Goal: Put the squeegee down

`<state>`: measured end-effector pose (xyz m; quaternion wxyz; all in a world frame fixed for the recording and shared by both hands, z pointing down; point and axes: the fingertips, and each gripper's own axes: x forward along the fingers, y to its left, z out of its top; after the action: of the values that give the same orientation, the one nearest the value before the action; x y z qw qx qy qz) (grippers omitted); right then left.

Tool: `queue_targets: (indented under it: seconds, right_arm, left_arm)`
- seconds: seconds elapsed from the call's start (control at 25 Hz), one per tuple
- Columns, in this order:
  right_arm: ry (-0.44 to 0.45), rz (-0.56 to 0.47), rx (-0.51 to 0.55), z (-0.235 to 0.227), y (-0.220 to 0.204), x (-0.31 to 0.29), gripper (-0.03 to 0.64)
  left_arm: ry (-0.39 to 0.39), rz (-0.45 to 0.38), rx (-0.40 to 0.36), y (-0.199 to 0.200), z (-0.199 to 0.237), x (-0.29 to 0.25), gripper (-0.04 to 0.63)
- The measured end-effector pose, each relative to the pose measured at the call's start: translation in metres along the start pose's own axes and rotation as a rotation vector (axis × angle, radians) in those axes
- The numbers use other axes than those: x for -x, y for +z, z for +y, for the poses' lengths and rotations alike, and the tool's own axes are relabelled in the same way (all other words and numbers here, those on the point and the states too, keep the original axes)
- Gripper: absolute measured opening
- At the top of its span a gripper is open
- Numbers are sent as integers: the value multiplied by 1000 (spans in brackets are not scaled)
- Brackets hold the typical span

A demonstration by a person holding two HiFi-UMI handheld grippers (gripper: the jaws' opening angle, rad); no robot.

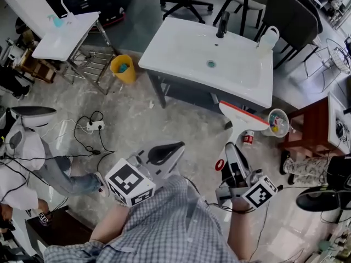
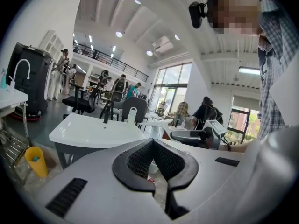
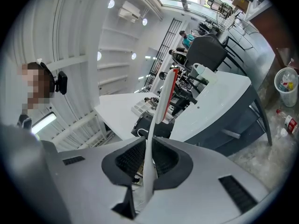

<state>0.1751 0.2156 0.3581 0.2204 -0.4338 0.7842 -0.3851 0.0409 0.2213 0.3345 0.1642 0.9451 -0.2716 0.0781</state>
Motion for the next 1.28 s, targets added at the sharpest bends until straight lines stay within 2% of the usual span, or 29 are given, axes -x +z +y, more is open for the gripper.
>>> queue_targets:
  seconds: [0.8,1.28]
  right_arm:
    - [-81,-114,19,-5,30,-97,38]
    - [-90,-127,34,-4,26,-124,38]
  left_arm:
    - [-104,16,-31,43,108,-27,5]
    - [-144,2,-47,51,134,-32,5]
